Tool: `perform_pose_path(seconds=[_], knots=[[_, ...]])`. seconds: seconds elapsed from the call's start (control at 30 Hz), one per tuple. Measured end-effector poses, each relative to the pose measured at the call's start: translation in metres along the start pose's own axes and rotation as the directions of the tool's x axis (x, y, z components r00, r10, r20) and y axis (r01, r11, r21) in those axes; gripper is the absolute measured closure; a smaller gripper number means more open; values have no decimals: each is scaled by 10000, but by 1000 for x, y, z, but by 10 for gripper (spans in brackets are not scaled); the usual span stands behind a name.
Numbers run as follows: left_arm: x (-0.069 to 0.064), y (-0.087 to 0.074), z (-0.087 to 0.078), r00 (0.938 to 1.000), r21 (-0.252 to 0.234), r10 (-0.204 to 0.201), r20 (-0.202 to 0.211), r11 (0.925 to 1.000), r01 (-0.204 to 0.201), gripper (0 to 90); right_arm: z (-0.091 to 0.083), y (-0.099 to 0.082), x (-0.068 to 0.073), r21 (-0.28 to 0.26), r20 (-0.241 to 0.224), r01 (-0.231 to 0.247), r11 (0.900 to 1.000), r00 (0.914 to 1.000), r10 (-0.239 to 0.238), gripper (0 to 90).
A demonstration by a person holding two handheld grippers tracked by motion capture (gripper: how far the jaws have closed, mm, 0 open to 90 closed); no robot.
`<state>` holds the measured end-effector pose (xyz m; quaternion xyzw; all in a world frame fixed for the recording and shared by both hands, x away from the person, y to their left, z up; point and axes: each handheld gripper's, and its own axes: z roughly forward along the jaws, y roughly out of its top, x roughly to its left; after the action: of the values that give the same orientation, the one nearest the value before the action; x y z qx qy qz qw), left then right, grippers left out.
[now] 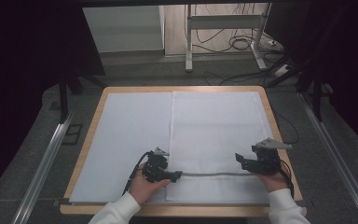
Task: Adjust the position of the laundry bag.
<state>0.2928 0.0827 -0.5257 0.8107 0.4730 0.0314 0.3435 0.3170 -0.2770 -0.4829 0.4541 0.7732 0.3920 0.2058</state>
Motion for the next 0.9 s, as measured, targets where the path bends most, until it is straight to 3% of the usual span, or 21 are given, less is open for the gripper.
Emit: perform_pose_path(seconds=[0.13, 0.4, 0.5, 0.6, 0.8, 0.9], knots=[[-1, 1, 1, 9998, -4, 166, -67, 9999, -166, 319, -1, 0, 0, -57, 35, -68, 10000, 10000, 68, 232], [0, 5, 5, 9996, -235, 284, -72, 9993, -286, 604, 0, 1, 0, -29, 38, -43, 10000, 10000, 43, 232], [0, 6, 6, 9982, -192, 579, -166, 9981, -583, 684, 0, 1, -1, -38, 39, -85, 10000, 10000, 85, 232], [4, 6, 6, 9989, -231, 465, -59, 9986, -466, 771, -1, 2, -3, -30, 33, -143, 9999, 9999, 144, 232], [6, 4, 7, 9990, -405, 455, -49, 9981, -456, 860, -6, 3, -12, -82, 196, -335, 9994, 9992, 337, 232], [7, 4, 7, 9991, -445, 420, -25, 9981, -421, 864, -10, 4, -20, -76, 645, -338, 9994, 9973, 342, 232]])
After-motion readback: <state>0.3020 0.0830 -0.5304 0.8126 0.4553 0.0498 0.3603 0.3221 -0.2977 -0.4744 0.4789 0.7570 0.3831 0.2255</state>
